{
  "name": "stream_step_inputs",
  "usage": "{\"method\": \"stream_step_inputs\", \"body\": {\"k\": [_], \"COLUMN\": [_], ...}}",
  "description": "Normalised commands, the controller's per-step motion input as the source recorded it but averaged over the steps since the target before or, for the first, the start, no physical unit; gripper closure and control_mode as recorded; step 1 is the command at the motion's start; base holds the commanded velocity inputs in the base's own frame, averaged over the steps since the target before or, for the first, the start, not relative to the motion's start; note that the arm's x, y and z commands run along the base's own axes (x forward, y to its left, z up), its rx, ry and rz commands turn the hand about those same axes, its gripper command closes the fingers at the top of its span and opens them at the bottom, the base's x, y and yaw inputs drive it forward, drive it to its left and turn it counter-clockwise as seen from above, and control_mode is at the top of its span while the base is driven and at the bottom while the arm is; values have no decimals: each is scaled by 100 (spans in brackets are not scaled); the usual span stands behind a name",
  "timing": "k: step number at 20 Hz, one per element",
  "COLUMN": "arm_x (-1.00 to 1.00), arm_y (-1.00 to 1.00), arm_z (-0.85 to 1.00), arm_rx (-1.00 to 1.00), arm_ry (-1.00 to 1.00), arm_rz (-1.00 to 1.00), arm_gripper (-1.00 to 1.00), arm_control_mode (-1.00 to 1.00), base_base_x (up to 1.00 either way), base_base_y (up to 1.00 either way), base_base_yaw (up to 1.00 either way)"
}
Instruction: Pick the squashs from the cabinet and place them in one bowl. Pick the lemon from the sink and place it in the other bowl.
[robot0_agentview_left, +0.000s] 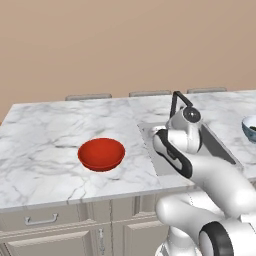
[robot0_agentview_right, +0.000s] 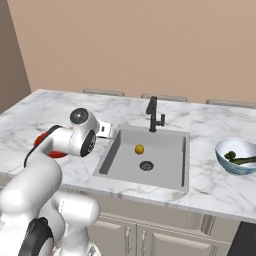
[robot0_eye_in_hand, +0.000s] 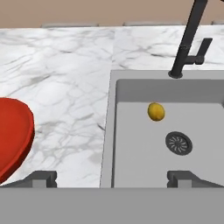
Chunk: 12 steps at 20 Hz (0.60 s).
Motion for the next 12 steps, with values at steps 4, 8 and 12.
{"method": "stream_step_inputs", "body": {"k": [4,8,12], "arm_x": [0,0,1], "arm_y": [-27,-23,-20], "arm_z": [-2,-6,-11], "arm_rx": [0,-2,-3], "arm_ry": [0,0,0], "arm_rz": [0,0,0], "arm_gripper": [-100,-100,-100], "arm_control_mode": [-100,-100,-100], "base_base_x": [0,0,0], "base_base_y": [0,0,0], "base_base_yaw": [0,0,0]}}
